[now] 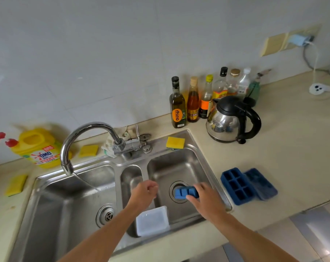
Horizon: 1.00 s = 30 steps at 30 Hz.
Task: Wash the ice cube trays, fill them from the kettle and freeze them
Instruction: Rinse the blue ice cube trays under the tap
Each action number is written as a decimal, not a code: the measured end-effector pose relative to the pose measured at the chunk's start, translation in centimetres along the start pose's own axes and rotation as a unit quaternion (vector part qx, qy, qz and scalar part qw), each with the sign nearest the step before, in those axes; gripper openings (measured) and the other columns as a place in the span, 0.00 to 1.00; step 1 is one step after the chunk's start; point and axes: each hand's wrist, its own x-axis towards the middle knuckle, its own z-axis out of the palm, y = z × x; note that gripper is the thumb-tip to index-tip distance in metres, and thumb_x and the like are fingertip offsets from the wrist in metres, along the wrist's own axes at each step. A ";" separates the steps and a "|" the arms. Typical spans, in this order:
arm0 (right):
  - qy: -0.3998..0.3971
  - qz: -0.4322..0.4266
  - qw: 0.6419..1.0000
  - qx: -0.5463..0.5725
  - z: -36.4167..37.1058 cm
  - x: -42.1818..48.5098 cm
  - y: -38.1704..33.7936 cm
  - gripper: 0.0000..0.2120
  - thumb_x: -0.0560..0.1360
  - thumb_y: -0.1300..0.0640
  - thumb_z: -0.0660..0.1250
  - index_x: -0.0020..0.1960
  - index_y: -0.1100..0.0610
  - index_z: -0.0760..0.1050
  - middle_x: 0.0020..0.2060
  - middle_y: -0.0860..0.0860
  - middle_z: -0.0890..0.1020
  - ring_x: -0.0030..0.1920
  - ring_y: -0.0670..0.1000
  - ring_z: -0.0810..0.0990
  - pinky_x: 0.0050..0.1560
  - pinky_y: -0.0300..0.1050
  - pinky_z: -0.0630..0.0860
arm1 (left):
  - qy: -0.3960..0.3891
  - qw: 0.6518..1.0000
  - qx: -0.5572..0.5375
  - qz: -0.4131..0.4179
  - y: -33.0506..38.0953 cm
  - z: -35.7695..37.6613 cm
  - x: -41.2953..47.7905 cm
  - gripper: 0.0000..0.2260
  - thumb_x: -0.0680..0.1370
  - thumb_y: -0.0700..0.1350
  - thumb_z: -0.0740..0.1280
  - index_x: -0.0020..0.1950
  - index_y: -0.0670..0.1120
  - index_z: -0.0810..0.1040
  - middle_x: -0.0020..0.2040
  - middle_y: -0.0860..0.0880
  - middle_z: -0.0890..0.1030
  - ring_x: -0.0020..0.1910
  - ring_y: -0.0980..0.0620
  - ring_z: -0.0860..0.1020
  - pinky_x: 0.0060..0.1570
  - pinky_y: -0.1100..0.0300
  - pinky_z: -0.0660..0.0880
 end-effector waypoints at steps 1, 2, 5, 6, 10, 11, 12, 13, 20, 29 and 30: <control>-0.007 0.018 1.000 -0.002 0.5 -0.3 0.6 0.25 0.81 0.37 0.60 0.71 0.51 0.70 0.63 0.48 0.74 0.59 0.46 0.74 0.60 0.41 0.76 | -0.001 1.000 0.000 0.001 -0.1 0.1 0.2 0.06 0.82 0.44 0.66 0.49 0.54 0.80 0.42 0.51 0.85 0.43 0.52 0.84 0.49 0.55 0.82; 0.015 0.026 1.000 0.009 0.7 -0.3 0.9 0.25 0.81 0.37 0.60 0.70 0.51 0.70 0.63 0.48 0.74 0.59 0.46 0.74 0.60 0.42 0.76 | -0.004 1.000 0.003 0.003 -0.2 0.2 0.4 0.06 0.82 0.44 0.66 0.50 0.53 0.81 0.42 0.51 0.85 0.43 0.53 0.83 0.51 0.54 0.82; 0.139 0.000 0.984 0.114 -0.8 0.7 -0.2 0.24 0.79 0.36 0.62 0.69 0.49 0.71 0.61 0.44 0.74 0.58 0.44 0.75 0.56 0.39 0.76 | -0.007 1.000 0.014 0.003 -0.4 0.6 1.6 0.05 0.82 0.42 0.67 0.55 0.48 0.82 0.43 0.49 0.85 0.43 0.51 0.83 0.52 0.52 0.82; 0.181 -0.021 0.970 0.159 -1.8 1.2 -1.1 0.25 0.79 0.35 0.62 0.69 0.48 0.70 0.60 0.42 0.73 0.58 0.43 0.75 0.56 0.37 0.76 | -0.006 1.000 0.014 0.000 -0.4 0.8 2.0 0.06 0.81 0.41 0.67 0.55 0.47 0.82 0.44 0.48 0.85 0.44 0.50 0.84 0.52 0.51 0.82; 0.245 -0.095 0.948 0.177 -4.9 3.4 -3.2 0.27 0.79 0.33 0.60 0.71 0.49 0.70 0.63 0.40 0.72 0.62 0.40 0.74 0.59 0.30 0.73 | -0.004 1.000 -0.009 0.000 0.6 1.3 3.5 0.07 0.82 0.41 0.66 0.57 0.45 0.82 0.45 0.47 0.85 0.42 0.50 0.83 0.44 0.59 0.79; 0.196 -0.092 0.968 0.130 -5.0 3.7 -2.8 0.27 0.80 0.34 0.61 0.71 0.50 0.70 0.63 0.43 0.73 0.61 0.41 0.74 0.59 0.33 0.74 | -0.009 1.000 -0.003 0.009 0.8 1.3 3.7 0.07 0.82 0.42 0.66 0.58 0.46 0.81 0.45 0.49 0.85 0.41 0.52 0.82 0.42 0.62 0.78; 0.116 -0.069 0.988 0.070 -4.6 3.6 -2.2 0.26 0.80 0.36 0.61 0.71 0.51 0.70 0.63 0.46 0.73 0.61 0.44 0.74 0.60 0.38 0.75 | -0.015 1.000 0.004 0.018 0.9 1.3 3.9 0.07 0.82 0.43 0.66 0.58 0.48 0.81 0.45 0.50 0.85 0.40 0.55 0.81 0.42 0.64 0.76; 0.031 -0.038 0.999 0.010 -4.0 3.2 -1.4 0.26 0.81 0.37 0.61 0.72 0.52 0.70 0.63 0.48 0.74 0.61 0.47 0.75 0.60 0.42 0.76 | -0.021 0.999 0.006 0.025 1.0 1.3 4.0 0.07 0.82 0.43 0.66 0.58 0.49 0.81 0.44 0.51 0.84 0.41 0.56 0.81 0.43 0.65 0.76; 0.087 0.023 0.989 0.116 -3.6 4.1 -1.6 0.22 0.79 0.37 0.63 0.66 0.50 0.73 0.57 0.46 0.76 0.54 0.45 0.77 0.55 0.45 0.78 | -0.045 0.998 0.021 0.025 0.6 1.3 5.0 0.10 0.81 0.41 0.69 0.61 0.46 0.80 0.50 0.51 0.84 0.49 0.53 0.82 0.50 0.60 0.79; -0.106 0.243 0.830 0.491 -8.4 4.4 -1.9 0.22 0.80 0.35 0.64 0.54 0.53 0.79 0.41 0.58 0.87 0.35 0.57 0.87 0.35 0.46 0.83 | 0.087 0.984 -0.134 0.080 5.7 4.3 3.9 0.10 0.80 0.41 0.70 0.57 0.54 0.78 0.50 0.58 0.84 0.49 0.63 0.82 0.50 0.64 0.78; -0.119 0.248 0.822 0.499 -8.9 4.0 -1.3 0.24 0.79 0.34 0.64 0.55 0.54 0.79 0.40 0.59 0.87 0.37 0.59 0.88 0.36 0.47 0.83 | 0.101 0.978 -0.160 0.082 6.4 5.0 3.8 0.10 0.80 0.39 0.69 0.55 0.53 0.79 0.48 0.57 0.84 0.48 0.61 0.82 0.47 0.63 0.79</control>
